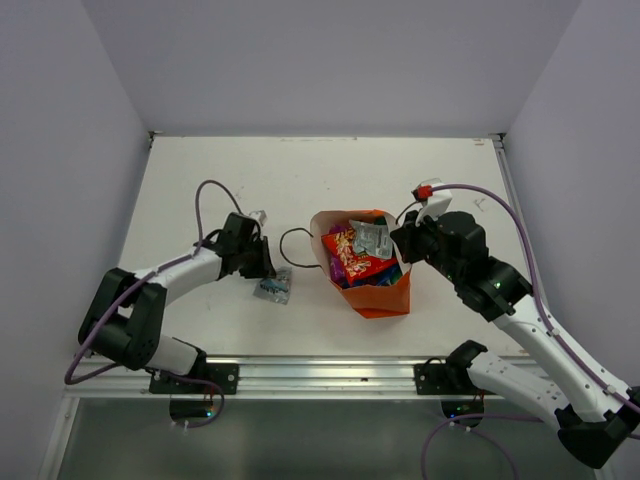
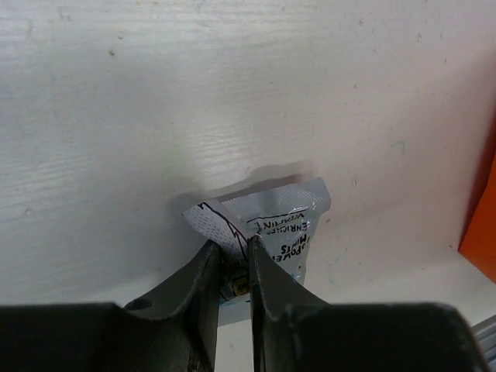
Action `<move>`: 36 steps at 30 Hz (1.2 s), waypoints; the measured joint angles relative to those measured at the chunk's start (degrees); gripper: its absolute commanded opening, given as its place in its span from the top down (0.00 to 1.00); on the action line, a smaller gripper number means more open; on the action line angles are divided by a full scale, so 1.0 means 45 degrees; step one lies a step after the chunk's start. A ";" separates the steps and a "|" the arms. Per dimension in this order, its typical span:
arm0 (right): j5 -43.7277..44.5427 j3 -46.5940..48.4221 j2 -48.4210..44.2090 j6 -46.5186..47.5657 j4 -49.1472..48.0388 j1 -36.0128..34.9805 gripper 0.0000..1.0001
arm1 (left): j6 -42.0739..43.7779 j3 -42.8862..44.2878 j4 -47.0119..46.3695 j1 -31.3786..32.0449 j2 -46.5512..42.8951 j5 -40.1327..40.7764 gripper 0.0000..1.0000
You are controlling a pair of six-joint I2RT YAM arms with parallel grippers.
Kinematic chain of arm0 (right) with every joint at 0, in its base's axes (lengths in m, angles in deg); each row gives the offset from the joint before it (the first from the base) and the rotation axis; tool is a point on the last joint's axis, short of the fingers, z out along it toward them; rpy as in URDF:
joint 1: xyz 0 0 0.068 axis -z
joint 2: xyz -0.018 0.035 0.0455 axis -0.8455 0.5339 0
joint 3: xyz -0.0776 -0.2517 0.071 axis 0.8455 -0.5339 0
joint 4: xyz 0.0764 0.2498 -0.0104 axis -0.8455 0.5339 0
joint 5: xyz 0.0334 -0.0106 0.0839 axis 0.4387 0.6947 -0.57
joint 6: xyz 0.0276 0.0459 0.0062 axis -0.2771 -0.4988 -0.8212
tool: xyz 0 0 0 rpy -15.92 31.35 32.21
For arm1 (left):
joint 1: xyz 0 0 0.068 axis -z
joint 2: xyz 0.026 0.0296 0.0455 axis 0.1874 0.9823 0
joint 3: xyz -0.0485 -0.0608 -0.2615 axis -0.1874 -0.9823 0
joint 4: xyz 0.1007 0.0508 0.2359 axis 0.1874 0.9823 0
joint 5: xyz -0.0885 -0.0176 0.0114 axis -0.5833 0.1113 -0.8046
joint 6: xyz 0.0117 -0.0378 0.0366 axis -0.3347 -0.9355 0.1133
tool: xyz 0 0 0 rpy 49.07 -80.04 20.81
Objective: Place the snacks into the paper bag
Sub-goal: Pick up the snack from the center of the board, then place the snack in the paper bag.
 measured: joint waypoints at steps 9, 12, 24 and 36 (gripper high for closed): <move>0.0000 0.0000 0.0000 -0.0005 0.0005 0.0000 1.00 | -0.1117 0.1030 0.1141 0.0000 -0.1919 0.2327 0.95; 0.0015 0.0000 0.0010 -0.0005 0.0000 0.0000 1.00 | -0.1098 0.2268 0.1389 0.0000 -0.2603 0.2919 0.96; 0.0068 0.0068 0.0209 -0.0005 -0.0039 0.0000 1.00 | -0.0486 0.6392 0.1637 0.0801 -0.4333 0.3361 0.98; 0.0452 0.0180 0.0209 -0.0019 0.0219 0.0000 1.00 | 0.2613 0.9156 0.0884 0.6120 -0.3007 0.3653 1.00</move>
